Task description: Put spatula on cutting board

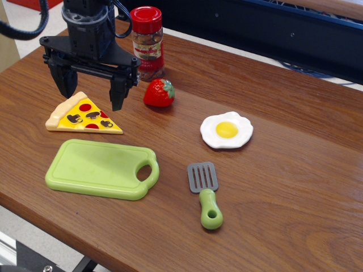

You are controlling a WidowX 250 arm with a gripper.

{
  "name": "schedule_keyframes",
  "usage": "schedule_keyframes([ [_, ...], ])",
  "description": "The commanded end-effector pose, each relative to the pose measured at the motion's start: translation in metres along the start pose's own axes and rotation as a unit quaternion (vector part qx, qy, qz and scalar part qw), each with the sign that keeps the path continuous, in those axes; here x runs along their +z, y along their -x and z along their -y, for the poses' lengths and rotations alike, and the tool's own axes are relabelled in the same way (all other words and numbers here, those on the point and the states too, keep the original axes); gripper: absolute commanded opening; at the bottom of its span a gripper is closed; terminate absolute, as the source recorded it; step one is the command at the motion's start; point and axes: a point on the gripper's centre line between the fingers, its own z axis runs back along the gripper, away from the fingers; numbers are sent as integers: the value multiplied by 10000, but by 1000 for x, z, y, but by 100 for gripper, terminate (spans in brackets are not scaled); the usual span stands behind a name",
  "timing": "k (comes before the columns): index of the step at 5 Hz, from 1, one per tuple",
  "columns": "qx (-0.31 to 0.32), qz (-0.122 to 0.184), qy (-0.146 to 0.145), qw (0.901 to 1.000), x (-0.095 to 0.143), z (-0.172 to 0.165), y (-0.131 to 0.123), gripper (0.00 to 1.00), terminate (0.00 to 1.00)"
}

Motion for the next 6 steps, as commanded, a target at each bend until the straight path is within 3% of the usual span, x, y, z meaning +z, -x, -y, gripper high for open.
schedule_keyframes([
  [1,0,0,0,10000,0,0,0,100,0],
  [4,237,-439,442,9978,10,98,40,100,0],
  [6,623,-367,584,9957,-5,166,51,100,0],
])
